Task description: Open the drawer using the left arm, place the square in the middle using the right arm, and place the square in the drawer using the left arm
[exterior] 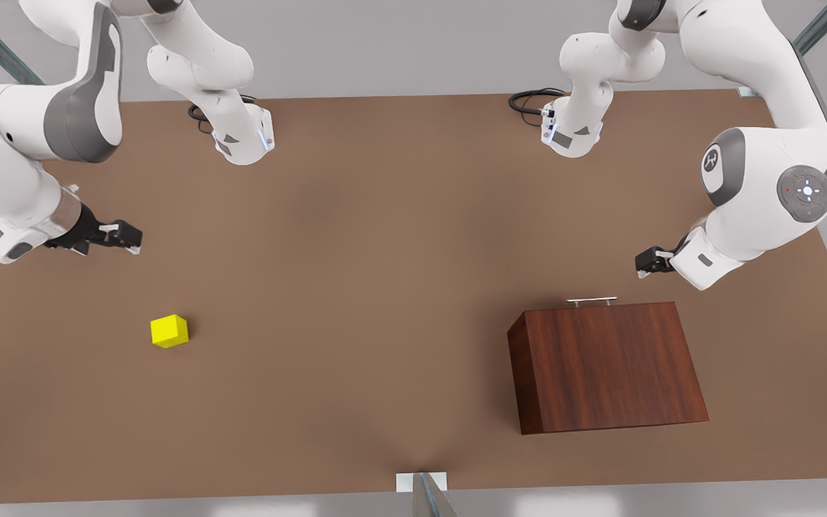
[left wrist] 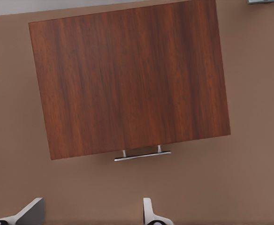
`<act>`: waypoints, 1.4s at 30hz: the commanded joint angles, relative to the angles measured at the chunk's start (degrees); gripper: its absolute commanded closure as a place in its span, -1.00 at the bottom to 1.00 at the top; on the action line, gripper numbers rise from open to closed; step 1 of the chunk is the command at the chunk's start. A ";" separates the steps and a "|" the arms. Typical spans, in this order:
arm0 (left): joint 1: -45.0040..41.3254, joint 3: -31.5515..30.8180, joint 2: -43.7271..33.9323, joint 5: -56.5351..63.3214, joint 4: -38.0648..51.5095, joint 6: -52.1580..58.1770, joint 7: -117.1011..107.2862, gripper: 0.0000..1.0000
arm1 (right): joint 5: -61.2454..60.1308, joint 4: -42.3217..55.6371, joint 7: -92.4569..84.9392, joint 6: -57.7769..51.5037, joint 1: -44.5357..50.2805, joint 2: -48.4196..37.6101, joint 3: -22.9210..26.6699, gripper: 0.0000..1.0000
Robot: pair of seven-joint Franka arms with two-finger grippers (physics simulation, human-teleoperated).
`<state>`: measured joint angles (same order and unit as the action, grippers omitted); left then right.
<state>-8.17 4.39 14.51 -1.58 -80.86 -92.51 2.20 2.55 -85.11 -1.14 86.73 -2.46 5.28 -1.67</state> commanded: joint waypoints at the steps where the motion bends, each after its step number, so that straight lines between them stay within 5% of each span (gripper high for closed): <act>1: 0.00 0.09 0.00 0.17 -0.09 -0.04 -0.09 -1.00 | -0.09 -0.06 0.00 0.20 -0.35 -0.01 0.00 -1.00; 5: 0.00 0.00 -1.41 0.00 -3.15 -2.31 -10.10 -1.00 | 0.44 -9.90 -0.79 9.07 -0.97 -2.82 0.09 -1.00; 10: -0.18 -0.09 -18.28 -5.89 -34.98 -29.92 -43.84 -1.00 | -0.35 -22.64 -3.87 26.20 -3.08 -2.29 0.44 -1.00; 15: -0.18 -0.44 -18.73 -12.04 -47.98 -48.81 -58.09 -1.00 | -0.44 -36.26 -6.41 45.80 -5.19 0.08 0.53 -1.00; 19: -0.26 -0.70 -19.16 -13.27 -57.56 -59.09 -58.18 -1.00 | -6.33 -35.65 -15.20 50.73 -6.07 5.79 1.32 -1.00; 27: -0.53 -0.70 -18.29 -26.10 -59.41 -63.14 -58.18 -1.00 | -6.42 -31.44 -31.46 53.11 -7.65 15.02 2.90 -1.00; 42: -0.79 -2.99 -13.01 -36.83 -59.15 -69.21 -58.18 -1.00 | -8.61 -29.94 -31.46 59.17 -7.91 23.37 2.90 -1.00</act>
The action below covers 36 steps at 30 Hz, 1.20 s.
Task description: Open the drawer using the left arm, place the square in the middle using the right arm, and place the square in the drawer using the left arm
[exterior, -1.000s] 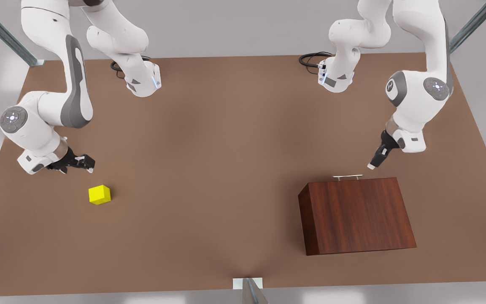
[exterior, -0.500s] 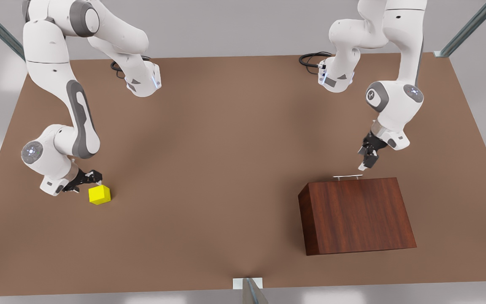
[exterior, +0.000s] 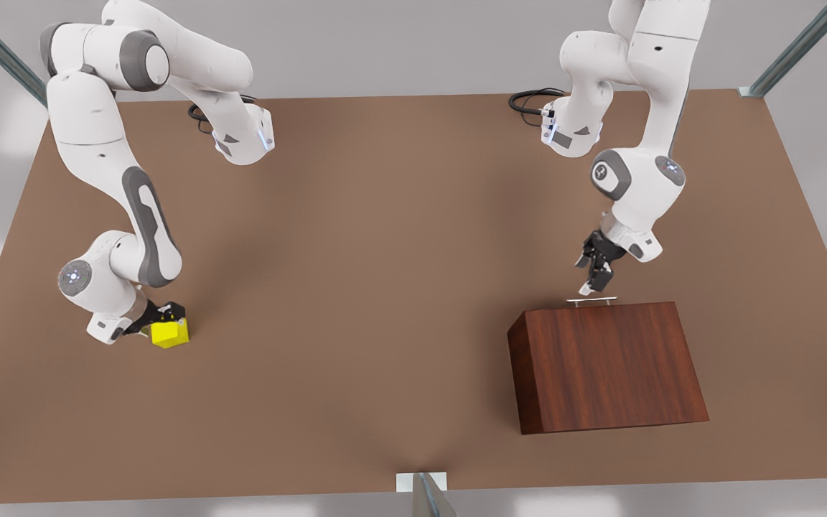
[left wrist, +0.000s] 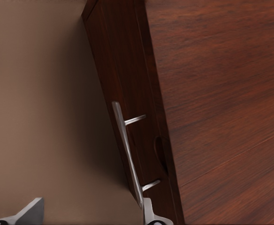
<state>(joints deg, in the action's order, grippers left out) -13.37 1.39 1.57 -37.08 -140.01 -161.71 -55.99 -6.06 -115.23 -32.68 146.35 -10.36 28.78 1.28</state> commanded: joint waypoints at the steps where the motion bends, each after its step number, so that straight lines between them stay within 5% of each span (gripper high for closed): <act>1: 4.41 0.02 0.01 -1.32 0.00 -0.09 0.00 -1.00 | 0.00 -0.43 0.08 0.69 -0.01 0.04 0.04 -1.00; 14: 4.41 0.02 1.15 -1.32 0.18 -1.23 0.00 -1.00 | -0.09 -0.18 0.25 8.52 0.43 3.82 0.13 -1.00; 23: 4.41 -0.07 2.12 -1.24 0.35 -1.76 0.09 -1.00 | -2.55 -0.26 0.60 8.17 0.69 3.74 0.04 -0.49; 25: 4.41 0.02 2.12 -1.15 0.44 -1.76 0.09 -1.00 | -2.46 -0.26 0.52 8.34 0.69 3.74 0.04 -0.25; 36: 3.79 -0.07 3.88 -1.06 0.88 -1.76 0.09 -1.00 | -1.94 -0.79 8.34 2.28 6.84 -4.08 -3.04 -0.18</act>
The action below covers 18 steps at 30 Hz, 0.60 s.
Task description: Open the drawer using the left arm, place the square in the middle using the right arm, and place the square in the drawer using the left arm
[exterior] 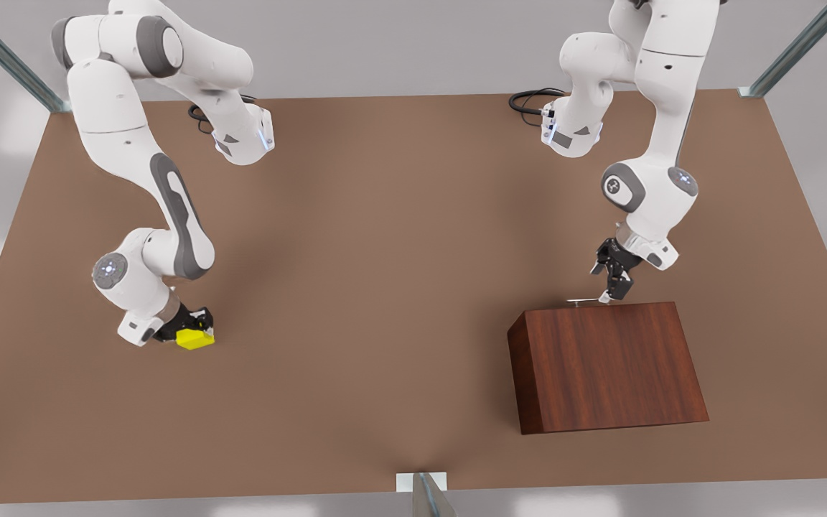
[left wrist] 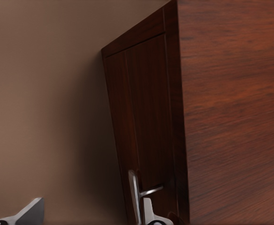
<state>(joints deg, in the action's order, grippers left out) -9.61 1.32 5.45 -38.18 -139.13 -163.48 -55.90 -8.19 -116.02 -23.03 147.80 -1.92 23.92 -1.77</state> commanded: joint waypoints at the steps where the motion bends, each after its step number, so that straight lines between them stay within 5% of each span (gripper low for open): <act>1: -0.06 0.00 0.00 0.04 0.00 0.00 0.00 -1.00 | 0.19 -0.09 1.14 -0.23 1.12 -0.37 0.01 -0.18; 7: -0.85 -0.09 0.44 0.04 0.00 0.00 0.00 -1.00 | 14.34 2.98 22.58 -6.64 28.80 -4.33 0.01 -0.19; 10: -1.29 -0.09 0.70 0.04 0.00 0.00 0.00 -1.00 | 22.34 13.34 34.80 -13.76 44.01 3.31 -0.07 -0.19; 13: -1.29 -0.88 0.79 0.22 -0.08 0.70 0.18 -1.00 | 24.18 24.52 34.89 -16.05 44.10 10.70 -9.04 -0.19; 18: -1.90 -0.88 0.09 0.22 -0.79 1.58 0.35 -1.00 | 24.36 32.34 36.91 -12.45 44.98 18.70 -14.40 -0.19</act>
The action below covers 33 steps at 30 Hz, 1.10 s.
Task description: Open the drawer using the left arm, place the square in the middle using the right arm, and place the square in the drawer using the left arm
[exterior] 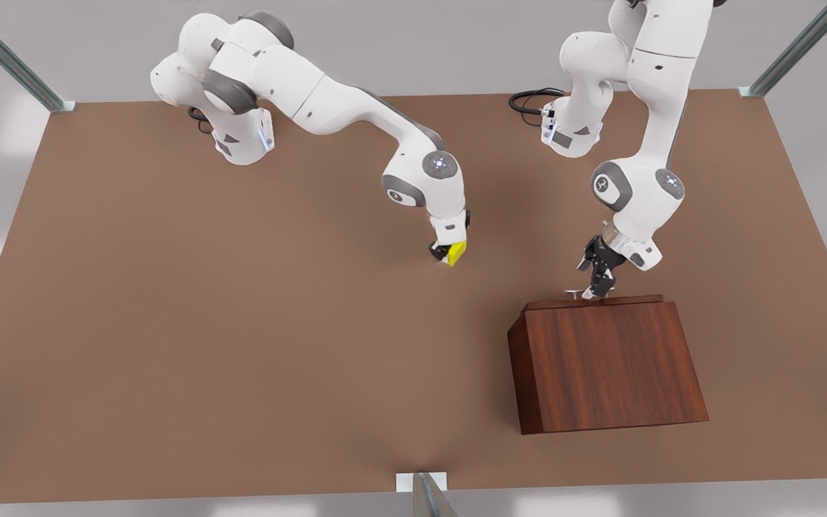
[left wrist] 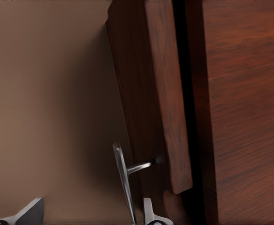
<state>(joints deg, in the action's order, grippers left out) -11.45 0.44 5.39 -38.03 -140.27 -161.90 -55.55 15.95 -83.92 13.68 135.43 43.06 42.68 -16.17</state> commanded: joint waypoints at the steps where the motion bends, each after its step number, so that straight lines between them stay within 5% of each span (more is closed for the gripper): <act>1: -0.06 0.00 -0.12 0.06 -0.27 0.00 0.00 -1.00 | 0.66 -0.11 0.21 -0.16 -0.08 0.12 0.00 -0.19; 4: -0.06 0.00 -1.35 -0.02 -1.85 0.00 -0.17 -1.00 | 3.30 -1.60 0.12 -0.87 -3.16 -0.06 0.62 -0.22; 5: -0.06 0.00 -1.35 -0.02 -1.94 0.00 -0.17 -1.00 | 3.30 -1.86 1.08 -0.78 -3.25 0.12 0.62 -0.39; 6: -0.06 0.00 -1.35 -0.02 -2.11 0.00 -0.17 -1.00 | 3.38 -1.69 1.62 -0.69 -3.07 0.21 0.62 -1.00; 14: -0.06 0.09 -4.16 -0.11 -5.54 -0.09 -0.09 -1.00 | 6.28 -2.91 1.09 -2.36 -3.07 -3.65 2.38 -1.00; 17: -0.06 0.17 -5.39 -0.11 -6.94 0.00 -0.26 -1.00 | 5.85 -14.08 0.91 -6.57 -10.36 -20.79 2.20 -1.00; 20: -0.06 0.17 -6.36 -0.11 -7.21 0.09 -0.44 -1.00 | -10.22 -12.15 -6.72 -30.12 -27.67 -37.67 2.72 -1.00; 23: -0.06 0.17 -6.80 -0.11 -8.09 0.44 -0.35 -1.00 | -14.90 -3.97 -18.86 -38.75 -31.28 -38.20 19.95 -1.00; 26: -0.06 0.17 -7.33 -0.11 -8.79 0.44 -0.26 -1.00 | -14.81 1.48 -19.30 -51.58 -36.21 -39.52 23.20 -1.00; 29: -0.06 0.26 -7.68 -0.11 -9.32 0.44 -0.26 -1.00 | -14.81 0.86 -19.30 -52.28 -37.34 -36.62 23.64 -1.00; 30: -0.06 0.26 -8.64 -0.11 -10.28 0.44 -0.26 -1.00 | -15.25 0.07 -19.57 -50.97 -43.75 -34.78 18.74 -1.00; 33: -0.06 0.26 -10.31 -0.11 -11.78 0.44 -0.26 -1.00 | -14.72 1.03 -19.83 -50.35 -43.50 -32.93 18.28 -1.00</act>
<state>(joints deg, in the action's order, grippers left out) -11.55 0.70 -5.30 -38.17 -152.36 -161.45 -55.81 2.03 -83.13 -6.32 85.03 0.28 9.12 1.88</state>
